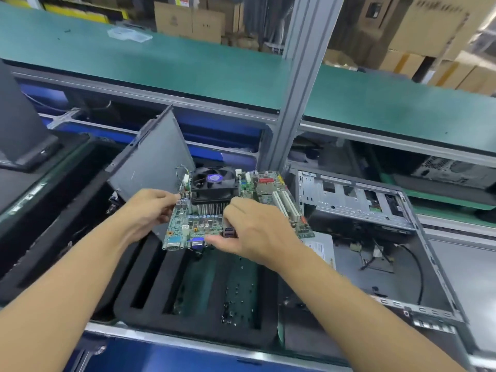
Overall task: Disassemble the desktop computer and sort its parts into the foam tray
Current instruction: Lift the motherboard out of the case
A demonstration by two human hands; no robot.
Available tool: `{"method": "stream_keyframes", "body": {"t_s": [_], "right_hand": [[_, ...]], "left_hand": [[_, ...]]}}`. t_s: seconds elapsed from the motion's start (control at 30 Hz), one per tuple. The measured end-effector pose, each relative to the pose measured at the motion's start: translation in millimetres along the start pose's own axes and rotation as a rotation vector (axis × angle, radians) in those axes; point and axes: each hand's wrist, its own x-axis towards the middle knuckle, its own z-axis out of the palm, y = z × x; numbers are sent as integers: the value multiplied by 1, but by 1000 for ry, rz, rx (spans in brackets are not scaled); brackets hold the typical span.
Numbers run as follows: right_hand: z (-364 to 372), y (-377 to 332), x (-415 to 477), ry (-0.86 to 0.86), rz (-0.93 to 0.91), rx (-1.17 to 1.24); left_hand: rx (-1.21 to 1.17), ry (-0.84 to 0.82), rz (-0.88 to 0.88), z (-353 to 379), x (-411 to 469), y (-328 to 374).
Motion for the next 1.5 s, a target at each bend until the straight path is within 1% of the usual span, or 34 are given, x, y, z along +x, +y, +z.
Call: {"method": "stream_keyframes", "body": {"t_s": [0.03,0.1,0.17,0.2,0.27,0.4,0.57,0.73,0.83,0.93,1.03,1.1,1.13,1.2,1.27,1.33,1.37,1.4,1.5], "right_hand": [[5,-1,0,-74,-10,4],[16,-3,-4,-278,-30,45],[30,-5,-13,-478,-22,108],[39,-7,-20,-538,2,125],[59,-10,-33,-605,63,132],[95,-7,-58,-708,115,72],[138,-10,-77,-797,193,27],[165,-20,-84,-819,273,24],[176,-30,-84,-791,298,52],[181,-36,-83,-772,312,96],[181,-36,-82,-770,302,101],[178,-37,-83,-760,294,94],[176,-38,-83,-748,286,80],[169,-38,-82,-705,277,55],[156,-30,-77,-636,281,21],[138,-13,-68,-562,282,-39],[128,-4,-64,-523,293,-56],[117,5,-60,-480,321,-61],[91,29,-53,-360,444,-37]], "left_hand": [[8,-7,1,-4,4,-9],[30,-1,17,-7,9,-26],[115,27,67,-7,15,-39],[181,42,90,-6,17,-45],[279,49,98,-3,23,-64],[306,49,37,13,30,-114],[345,145,-77,34,44,-150],[494,173,-162,37,58,-166],[528,186,-217,34,60,-168],[577,229,-234,29,56,-161],[618,291,-208,24,50,-150],[615,330,-127,25,45,-138],[600,339,-55,27,43,-129],[593,353,143,38,38,-108],[706,445,365,54,33,-80],[778,539,511,69,29,-53],[750,517,553,76,28,-43],[693,450,584,83,27,-34],[508,173,577,107,22,-21]]}}
